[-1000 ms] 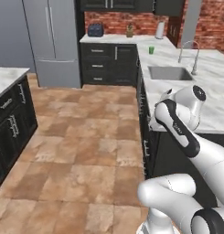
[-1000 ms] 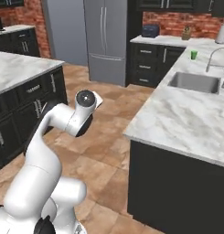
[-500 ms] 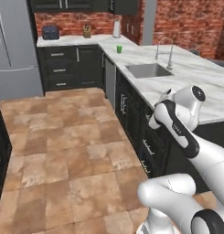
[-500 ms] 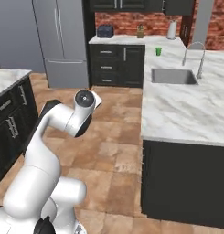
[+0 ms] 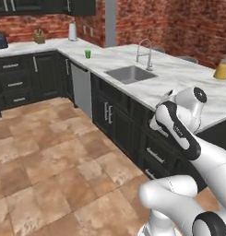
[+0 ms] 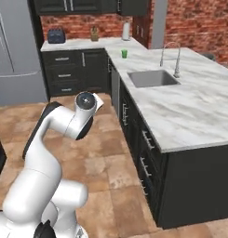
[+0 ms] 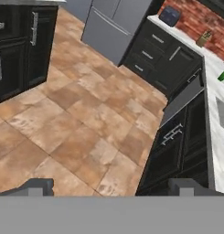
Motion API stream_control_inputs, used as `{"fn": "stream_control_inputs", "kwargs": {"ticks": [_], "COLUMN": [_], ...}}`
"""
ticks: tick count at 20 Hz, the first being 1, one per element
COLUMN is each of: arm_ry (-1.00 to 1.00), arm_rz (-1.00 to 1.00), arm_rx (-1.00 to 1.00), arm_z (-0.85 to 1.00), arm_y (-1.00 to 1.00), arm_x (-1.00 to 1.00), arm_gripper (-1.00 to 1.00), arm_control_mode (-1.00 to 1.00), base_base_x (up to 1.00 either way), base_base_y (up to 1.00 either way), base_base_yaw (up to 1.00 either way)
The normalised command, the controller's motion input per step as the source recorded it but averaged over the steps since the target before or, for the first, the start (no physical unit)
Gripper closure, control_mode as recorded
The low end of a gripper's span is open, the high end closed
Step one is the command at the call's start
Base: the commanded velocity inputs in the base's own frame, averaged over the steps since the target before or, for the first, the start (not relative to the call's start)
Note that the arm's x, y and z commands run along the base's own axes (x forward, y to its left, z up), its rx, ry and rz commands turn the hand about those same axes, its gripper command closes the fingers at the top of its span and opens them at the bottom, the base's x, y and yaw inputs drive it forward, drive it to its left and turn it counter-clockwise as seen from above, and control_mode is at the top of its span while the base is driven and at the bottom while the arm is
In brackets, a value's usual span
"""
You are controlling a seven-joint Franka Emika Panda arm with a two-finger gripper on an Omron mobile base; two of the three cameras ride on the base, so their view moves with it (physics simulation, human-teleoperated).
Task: Place the pitcher and cup on the dining counter for serving.
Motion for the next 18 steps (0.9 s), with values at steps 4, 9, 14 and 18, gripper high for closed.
{"fn": "stream_control_inputs", "kwargs": {"ticks": [4, 9, 14, 18], "arm_ry": [0.00, 0.00, 0.00, 0.00], "arm_rz": [0.00, 0.00, 0.00, 0.00], "arm_rx": [0.00, 0.00, 0.00, 0.00], "arm_z": [0.00, 0.00, 0.00, 0.00], "arm_y": [0.00, 0.00, 0.00, 0.00], "arm_x": [0.00, 0.00, 0.00, 0.00], "arm_gripper": [-1.00, -1.00, -1.00, -1.00], "arm_control_mode": [1.00, 1.00, 1.00, 1.00], "base_base_x": [0.67, 0.62, 0.57, 0.53], "base_base_y": [1.00, 1.00, 1.00, 1.00], "base_base_yaw": [-0.53, -0.49, -0.46, -0.46]}}
